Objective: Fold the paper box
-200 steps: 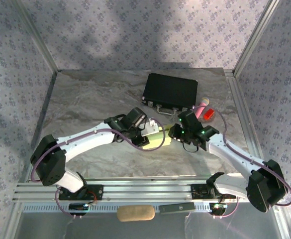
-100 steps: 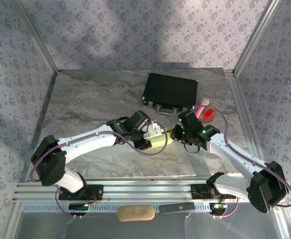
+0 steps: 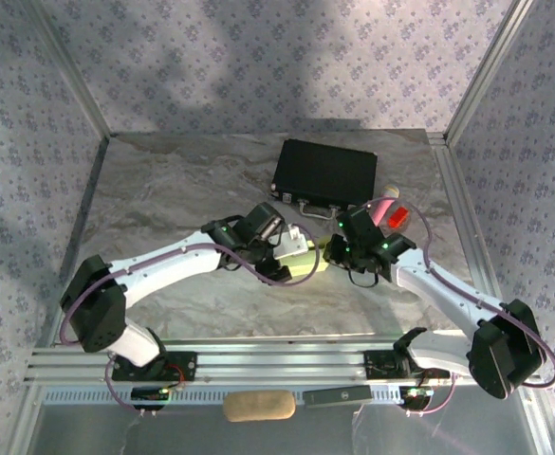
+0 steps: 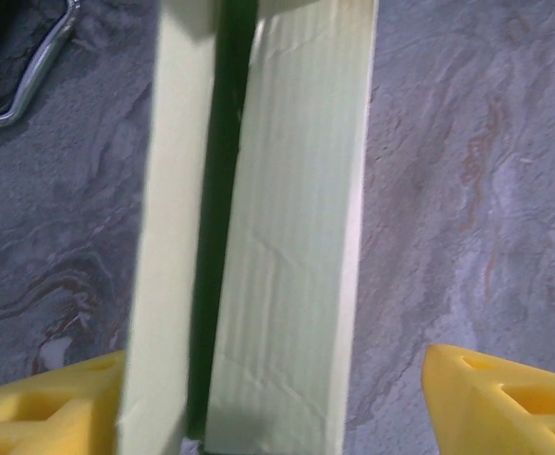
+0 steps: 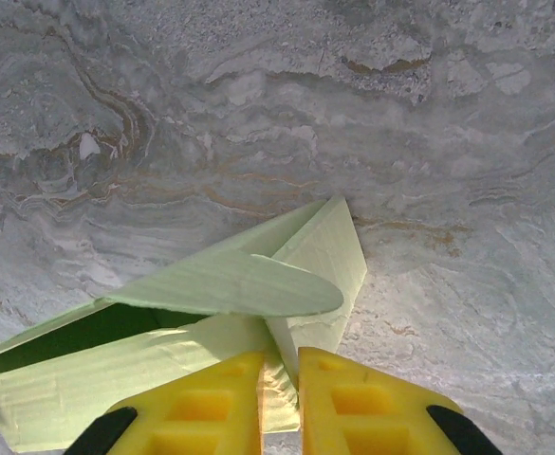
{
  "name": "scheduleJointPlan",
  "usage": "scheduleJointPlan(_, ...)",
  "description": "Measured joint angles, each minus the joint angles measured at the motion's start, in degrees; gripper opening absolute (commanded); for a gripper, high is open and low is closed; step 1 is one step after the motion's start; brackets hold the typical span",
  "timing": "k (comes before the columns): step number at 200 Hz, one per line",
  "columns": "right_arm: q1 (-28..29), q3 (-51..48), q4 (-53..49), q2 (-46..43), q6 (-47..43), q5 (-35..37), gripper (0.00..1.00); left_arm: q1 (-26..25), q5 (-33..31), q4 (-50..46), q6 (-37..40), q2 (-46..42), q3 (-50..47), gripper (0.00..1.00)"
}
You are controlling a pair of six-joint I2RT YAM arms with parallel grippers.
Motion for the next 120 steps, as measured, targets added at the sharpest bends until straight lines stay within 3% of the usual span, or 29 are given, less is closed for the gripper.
scheduleJointPlan(46,0.0,0.3,0.0,0.2,0.0,0.0,0.17,-0.2,-0.6,0.0,0.1,4.8,1.4,0.69)
scheduleJointPlan(68,0.0,0.4,-0.3,0.2,0.0,0.0,0.22,-0.9,-2.8,0.6,0.2,4.9,1.0,0.66)
scheduleJointPlan(89,0.0,0.4,-1.1,-0.3,-0.4,0.0,0.33,-1.5,-4.8,1.5,0.6,4.9,0.7,0.62)
scheduleJointPlan(120,-0.1,0.7,-3.5,-5.3,-2.2,0.4,0.59,-1.7,-6.7,2.9,1.0,4.9,-0.4,0.58)
